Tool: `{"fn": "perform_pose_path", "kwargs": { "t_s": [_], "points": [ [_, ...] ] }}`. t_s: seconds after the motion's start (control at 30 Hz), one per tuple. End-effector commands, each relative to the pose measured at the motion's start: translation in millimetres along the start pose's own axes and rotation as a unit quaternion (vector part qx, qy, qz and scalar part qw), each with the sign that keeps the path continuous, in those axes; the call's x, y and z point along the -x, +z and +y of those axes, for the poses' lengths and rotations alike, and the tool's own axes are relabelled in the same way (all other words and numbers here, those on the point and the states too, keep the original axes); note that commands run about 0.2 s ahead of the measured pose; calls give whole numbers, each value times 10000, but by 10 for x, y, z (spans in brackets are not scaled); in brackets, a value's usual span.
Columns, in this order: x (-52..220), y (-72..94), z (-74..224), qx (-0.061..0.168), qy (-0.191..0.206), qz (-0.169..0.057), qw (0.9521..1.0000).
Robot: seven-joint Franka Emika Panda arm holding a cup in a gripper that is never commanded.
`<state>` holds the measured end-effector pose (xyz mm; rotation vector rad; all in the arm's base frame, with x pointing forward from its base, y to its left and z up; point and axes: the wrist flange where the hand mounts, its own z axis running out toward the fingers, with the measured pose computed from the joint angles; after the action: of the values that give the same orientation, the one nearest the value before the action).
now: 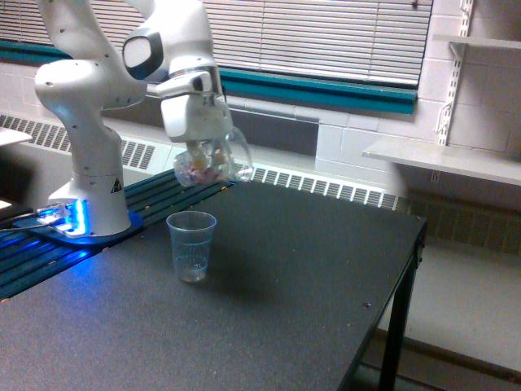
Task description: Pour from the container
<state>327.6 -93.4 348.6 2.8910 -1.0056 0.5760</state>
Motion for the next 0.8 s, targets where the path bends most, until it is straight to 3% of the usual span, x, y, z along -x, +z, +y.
{"fn": "perform_pose_path", "kwargs": {
  "t_s": [0.03, 0.8],
  "points": [
    [126, 30, 158, 192, 41, -120, 9997],
    [213, -29, 295, 555, 247, -473, 9970]
  ]
}}
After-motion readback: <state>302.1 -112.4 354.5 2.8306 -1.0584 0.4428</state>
